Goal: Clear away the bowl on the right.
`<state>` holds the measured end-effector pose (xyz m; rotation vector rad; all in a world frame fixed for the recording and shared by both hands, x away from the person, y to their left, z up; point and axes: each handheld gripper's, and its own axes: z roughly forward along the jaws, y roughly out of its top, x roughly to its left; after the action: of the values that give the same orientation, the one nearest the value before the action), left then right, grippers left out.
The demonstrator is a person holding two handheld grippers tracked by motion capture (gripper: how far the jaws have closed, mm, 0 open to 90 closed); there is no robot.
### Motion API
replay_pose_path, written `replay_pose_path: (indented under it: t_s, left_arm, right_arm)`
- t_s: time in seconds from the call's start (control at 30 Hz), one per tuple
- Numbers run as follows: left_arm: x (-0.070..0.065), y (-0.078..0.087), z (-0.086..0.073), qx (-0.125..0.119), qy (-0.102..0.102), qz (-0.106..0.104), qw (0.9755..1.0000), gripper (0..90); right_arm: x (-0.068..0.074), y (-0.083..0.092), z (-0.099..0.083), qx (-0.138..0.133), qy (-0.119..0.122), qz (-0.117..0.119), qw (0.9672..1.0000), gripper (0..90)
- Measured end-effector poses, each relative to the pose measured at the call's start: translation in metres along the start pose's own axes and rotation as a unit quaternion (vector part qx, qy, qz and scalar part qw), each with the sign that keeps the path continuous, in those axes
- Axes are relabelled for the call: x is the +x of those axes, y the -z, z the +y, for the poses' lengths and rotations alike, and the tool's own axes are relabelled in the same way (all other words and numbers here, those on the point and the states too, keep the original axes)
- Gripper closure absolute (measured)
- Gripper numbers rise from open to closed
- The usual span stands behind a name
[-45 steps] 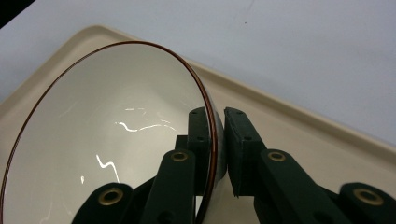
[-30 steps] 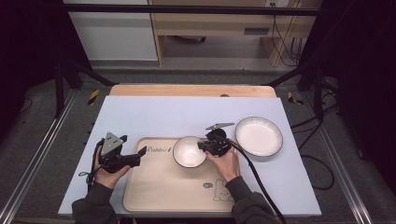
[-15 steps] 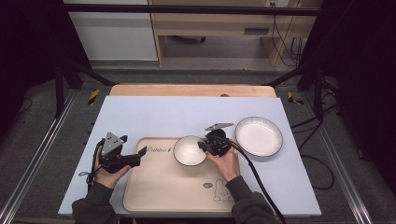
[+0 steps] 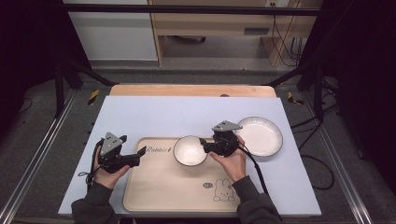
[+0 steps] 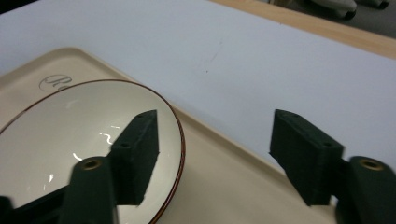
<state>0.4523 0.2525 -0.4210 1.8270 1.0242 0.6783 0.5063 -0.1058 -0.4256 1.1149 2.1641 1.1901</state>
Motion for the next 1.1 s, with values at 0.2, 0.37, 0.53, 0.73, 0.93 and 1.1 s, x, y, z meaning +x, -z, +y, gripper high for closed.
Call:
replay_pose_path:
  t_s: [0.2,0.37,0.53,0.73,0.93,1.1]
  left_arm:
    - [0.000,0.000,0.000,0.001,0.000,-0.002,1.0000,14.0]
    - [0.001,0.000,0.000,0.008,-0.002,-0.004,1.0000,13.5]
    - [0.002,-0.001,-0.002,0.014,-0.001,-0.004,0.9999,13.0]
    - [0.005,0.001,-0.004,0.016,0.000,-0.003,0.9999,12.7]
    - [0.008,0.004,-0.007,0.014,0.002,0.003,0.9999,12.6]
    - [0.011,0.003,-0.009,0.014,0.008,0.007,0.9998,12.9]
  right_arm:
    - [-0.002,0.018,-0.001,-0.037,-0.005,0.010,0.9993,19.1]
    - [-0.003,0.029,-0.003,-0.051,-0.006,0.010,0.9987,17.3]
    - [-0.004,0.040,-0.009,-0.063,-0.004,0.008,0.9980,14.7]
    - [-0.009,0.052,-0.021,-0.073,-0.005,0.002,0.9973,12.7]
    - [-0.017,0.059,-0.034,-0.085,-0.012,-0.004,0.9963,11.7]
    - [-0.021,0.064,-0.040,-0.088,-0.018,-0.010,0.9959,11.6]
